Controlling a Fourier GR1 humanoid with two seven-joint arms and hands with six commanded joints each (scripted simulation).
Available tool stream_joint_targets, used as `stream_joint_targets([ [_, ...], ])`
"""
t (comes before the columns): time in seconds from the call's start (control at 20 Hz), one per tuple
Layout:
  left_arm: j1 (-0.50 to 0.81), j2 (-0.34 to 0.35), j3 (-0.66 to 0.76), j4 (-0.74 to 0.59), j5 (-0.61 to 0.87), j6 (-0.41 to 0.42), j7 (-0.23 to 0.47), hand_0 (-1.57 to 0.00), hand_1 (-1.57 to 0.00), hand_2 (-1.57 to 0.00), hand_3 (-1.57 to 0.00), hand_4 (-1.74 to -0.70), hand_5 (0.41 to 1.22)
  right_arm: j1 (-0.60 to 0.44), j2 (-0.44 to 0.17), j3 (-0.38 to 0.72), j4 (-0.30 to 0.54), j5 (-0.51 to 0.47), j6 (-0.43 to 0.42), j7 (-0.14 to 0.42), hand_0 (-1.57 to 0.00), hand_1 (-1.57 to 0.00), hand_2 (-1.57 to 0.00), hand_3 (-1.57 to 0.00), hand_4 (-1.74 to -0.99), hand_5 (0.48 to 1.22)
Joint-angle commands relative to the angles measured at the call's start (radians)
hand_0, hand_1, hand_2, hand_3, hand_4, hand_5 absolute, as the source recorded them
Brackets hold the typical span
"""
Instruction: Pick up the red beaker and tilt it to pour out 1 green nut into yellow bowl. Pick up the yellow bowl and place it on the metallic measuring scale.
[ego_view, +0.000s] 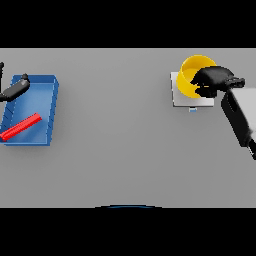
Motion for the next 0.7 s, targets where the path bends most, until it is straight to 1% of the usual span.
stream_joint_targets([
  [0.0, 0.003, -0.005, -0.005, 0.003, 0.000, -0.002, 0.004, 0.00, 0.00, 0.00, 0.00, -0.81, 0.745, 0.000, 0.008, -0.004, 0.004, -0.006, 0.001, 0.018, -1.52, -1.35, -1.35, -0.91, -1.596, 1.134],
  [0.05, 0.000, -0.010, -0.007, 0.009, -0.002, -0.003, 0.008, 0.00, 0.00, 0.00, 0.00, -0.81, 0.744, -0.001, 0.008, -0.007, 0.003, -0.010, 0.007, 0.019, -1.22, -1.08, -1.13, -0.82, -1.548, 1.053],
  [0.1, -0.008, -0.014, -0.007, 0.010, -0.002, 0.000, 0.008, 0.00, 0.00, 0.00, 0.00, -0.81, 0.744, -0.001, 0.003, -0.007, 0.007, -0.012, 0.011, 0.001, -0.98, -0.87, -0.95, -0.76, -1.504, 0.983],
  [0.15, -0.012, -0.015, -0.008, 0.015, -0.002, 0.001, 0.008, 0.00, 0.00, 0.00, 0.00, -0.81, 0.745, -0.001, 0.001, -0.006, 0.012, -0.010, 0.012, -0.003, -0.78, -0.69, -0.81, -0.71, -1.470, 0.928],
  [0.25, -0.017, -0.019, -0.013, 0.022, -0.006, -0.002, 0.008, 0.00, 0.00, 0.00, 0.00, -0.81, 0.740, -0.008, 0.003, -0.005, 0.027, -0.009, 0.017, -0.009, -0.50, -0.44, -0.60, -0.64, -1.425, 0.851],
  [0.3, -0.028, -0.025, -0.016, 0.032, -0.009, -0.006, 0.008, 0.00, 0.00, 0.00, 0.00, -0.81, 0.738, -0.013, 0.010, -0.004, 0.031, -0.007, 0.018, -0.004, -0.40, -0.35, -0.52, -0.60, -1.410, 0.821],
  [0.35, -0.008, -0.023, -0.014, 0.023, -0.004, 0.002, -0.008, 0.00, 0.00, 0.00, 0.00, -0.81, 0.739, -0.016, 0.011, -0.002, 0.043, -0.005, 0.019, -0.021, -0.32, -0.28, -0.45, -0.57, -1.397, 0.799],
  [0.4, -0.017, -0.027, -0.013, 0.033, -0.003, -0.004, -0.004, 0.00, 0.00, 0.00, 0.00, -0.81, 0.739, -0.019, 0.014, 0.001, 0.050, -0.002, 0.020, -0.027, -0.25, -0.23, -0.39, -0.54, -1.385, 0.780],
  [0.5, -0.017, -0.020, -0.006, 0.042, -0.001, -0.008, -0.011, 0.00, 0.00, 0.00, 0.00, -0.81, 0.736, -0.018, 0.007, 0.016, 0.052, 0.008, 0.029, -0.059, -0.16, -0.14, -0.29, -0.47, -1.356, 0.755],
  [0.55, -0.020, -0.015, -0.006, 0.035, -0.001, -0.009, 0.000, 0.00, 0.00, 0.00, 0.00, -0.81, 0.736, -0.025, 0.013, 0.020, 0.076, 0.018, 0.020, -0.059, -0.13, -0.12, -0.24, -0.44, -1.346, 0.746],
  [0.65, -0.022, -0.031, -0.008, 0.048, 0.000, -0.004, -0.010, 0.00, 0.00, 0.00, 0.00, -0.82, 0.733, -0.044, 0.019, 0.020, 0.086, 0.020, 0.028, -0.056, -0.08, -0.07, -0.17, -0.39, -1.325, 0.737],
])
